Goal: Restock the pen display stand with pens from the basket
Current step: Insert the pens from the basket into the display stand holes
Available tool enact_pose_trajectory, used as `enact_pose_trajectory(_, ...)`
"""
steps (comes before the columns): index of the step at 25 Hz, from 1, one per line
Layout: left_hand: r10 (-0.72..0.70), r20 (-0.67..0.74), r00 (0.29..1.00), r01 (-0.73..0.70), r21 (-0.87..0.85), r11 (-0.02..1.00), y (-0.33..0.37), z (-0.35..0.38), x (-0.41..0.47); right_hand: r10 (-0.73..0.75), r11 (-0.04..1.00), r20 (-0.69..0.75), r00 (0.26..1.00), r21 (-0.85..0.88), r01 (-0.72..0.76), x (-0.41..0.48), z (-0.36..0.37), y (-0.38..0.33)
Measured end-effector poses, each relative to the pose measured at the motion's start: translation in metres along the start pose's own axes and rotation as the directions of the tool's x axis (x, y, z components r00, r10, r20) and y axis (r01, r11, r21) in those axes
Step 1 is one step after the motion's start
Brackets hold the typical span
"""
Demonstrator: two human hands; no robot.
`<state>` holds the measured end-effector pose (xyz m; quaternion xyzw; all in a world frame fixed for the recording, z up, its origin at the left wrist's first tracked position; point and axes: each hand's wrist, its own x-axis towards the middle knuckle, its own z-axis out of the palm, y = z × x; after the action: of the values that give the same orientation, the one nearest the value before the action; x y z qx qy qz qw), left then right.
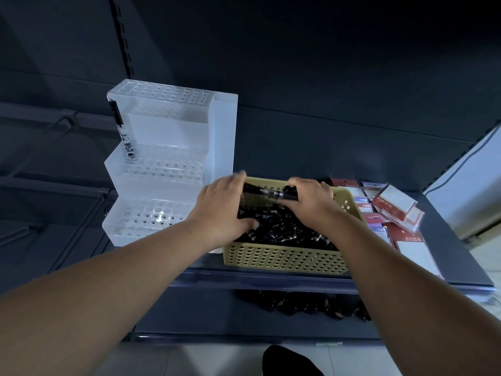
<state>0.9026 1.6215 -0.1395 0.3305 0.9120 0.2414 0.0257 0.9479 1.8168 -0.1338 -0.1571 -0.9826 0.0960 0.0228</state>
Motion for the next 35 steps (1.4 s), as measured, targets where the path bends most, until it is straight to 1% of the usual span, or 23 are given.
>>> enact_pose_trajectory(2, -0.090, -0.052, 0.995, 0.078, -0.199, 0.977, 0.008, -0.003, 0.001, 0.024, 0.997, 0.000, 1.000, 0.077, -0.024, -0.004, -0.008, -0.004)
enact_pose_trajectory(4, -0.221, -0.012, 0.975, 0.195, -0.417, 0.888, 0.015, -0.006, 0.003, 0.044, 0.964, -0.026, 0.999, 0.263, -0.036, -0.007, -0.014, -0.008)
enact_pose_trajectory(5, -0.278, 0.052, 0.959, 0.262, -0.531, 0.806, 0.017, -0.008, 0.004, 0.059, 0.936, -0.050, 0.997, 0.350, -0.038, -0.009, -0.018, -0.010)
enact_pose_trajectory(6, -0.313, 0.150, 0.938, 0.333, -0.639, 0.694, 0.019, -0.010, 0.006, 0.057, 0.916, -0.068, 0.996, 0.400, -0.025, -0.011, -0.022, -0.013)
enact_pose_trajectory(8, -0.279, 0.359, 0.891, 0.449, -0.791, 0.417, 0.030, -0.016, 0.006, 0.003, 0.909, -0.091, 0.996, 0.415, 0.035, -0.017, -0.031, -0.021)
enact_pose_trajectory(10, -0.217, 0.463, 0.860, 0.498, -0.853, 0.153, 0.041, -0.024, 0.008, -0.089, 0.920, -0.103, 0.991, 0.372, 0.121, -0.022, -0.038, -0.035)
enact_pose_trajectory(12, -0.193, 0.471, 0.861, 0.464, -0.882, -0.081, 0.046, -0.029, 0.018, -0.172, 0.937, -0.104, 0.980, 0.288, 0.195, -0.025, -0.040, -0.047)
enact_pose_trajectory(13, -0.236, 0.463, 0.854, 0.430, -0.885, -0.178, 0.048, -0.032, 0.022, -0.196, 0.944, -0.105, 0.975, 0.249, 0.217, -0.025, -0.039, -0.052)
enact_pose_trajectory(15, -0.347, 0.488, 0.801, 0.388, -0.865, -0.319, 0.049, -0.035, 0.027, -0.223, 0.948, -0.111, 0.969, 0.208, 0.242, -0.025, -0.038, -0.060)
enact_pose_trajectory(18, -0.431, 0.496, 0.754, 0.313, -0.848, -0.428, 0.050, -0.045, 0.025, -0.267, 0.926, -0.109, 0.958, 0.246, 0.286, -0.031, -0.038, -0.070)
enact_pose_trajectory(20, -0.498, 0.445, 0.744, 0.208, -0.863, -0.460, 0.040, -0.058, 0.024, -0.263, 0.940, -0.081, 0.961, 0.203, 0.274, -0.033, -0.040, -0.069)
enact_pose_trajectory(22, -0.569, 0.378, 0.730, 0.121, -0.891, -0.437, 0.026, -0.075, 0.018, -0.178, 0.966, -0.085, 0.980, 0.173, 0.191, -0.034, -0.047, -0.067)
enact_pose_trajectory(23, -0.583, 0.357, 0.730, 0.118, -0.906, -0.406, 0.020, -0.082, 0.013, -0.099, 0.954, -0.125, 0.987, 0.269, 0.130, -0.034, -0.053, -0.068)
enact_pose_trajectory(24, -0.579, 0.345, 0.739, 0.150, -0.922, -0.358, 0.018, -0.086, 0.005, -0.003, 0.891, -0.165, 0.986, 0.447, 0.077, -0.035, -0.061, -0.073)
enact_pose_trajectory(25, -0.561, 0.337, 0.756, 0.201, -0.935, -0.291, 0.019, -0.089, -0.005, 0.085, 0.750, -0.183, 0.979, 0.659, 0.058, -0.035, -0.069, -0.084)
enact_pose_trajectory(26, -0.534, 0.329, 0.779, 0.259, -0.944, -0.204, 0.021, -0.089, -0.016, 0.138, 0.555, -0.163, 0.977, 0.830, 0.060, -0.035, -0.077, -0.099)
enact_pose_trajectory(27, -0.498, 0.321, 0.805, 0.313, -0.944, -0.102, 0.024, -0.090, -0.026, 0.153, 0.356, -0.117, 0.981, 0.933, 0.055, -0.036, -0.083, -0.115)
enact_pose_trajectory(29, -0.415, 0.306, 0.857, 0.366, -0.928, 0.071, 0.028, -0.097, -0.049, 0.121, 0.008, -0.005, 0.993, 1.000, 0.005, -0.042, -0.093, -0.150)
enact_pose_trajectory(30, -0.375, 0.300, 0.877, 0.366, -0.924, 0.116, 0.028, -0.103, -0.060, 0.097, -0.109, 0.038, 0.995, 0.994, -0.028, -0.046, -0.096, -0.166)
enact_pose_trajectory(31, -0.344, 0.295, 0.891, 0.360, -0.923, 0.140, 0.027, -0.110, -0.069, 0.080, -0.179, 0.064, 0.995, 0.983, -0.049, -0.049, -0.098, -0.177)
enact_pose_trajectory(32, -0.329, 0.288, 0.900, 0.352, -0.923, 0.155, 0.024, -0.116, -0.077, 0.069, -0.221, 0.080, 0.994, 0.973, -0.063, -0.052, -0.099, -0.185)
enact_pose_trajectory(34, -0.334, 0.247, 0.910, 0.323, -0.926, 0.196, 0.016, -0.128, -0.094, 0.047, -0.256, 0.095, 0.994, 0.963, -0.080, -0.059, -0.099, -0.197)
enact_pose_trajectory(35, -0.340, 0.221, 0.914, 0.306, -0.925, 0.223, 0.013, -0.133, -0.100, 0.037, -0.240, 0.098, 0.995, 0.967, -0.086, -0.063, -0.099, -0.202)
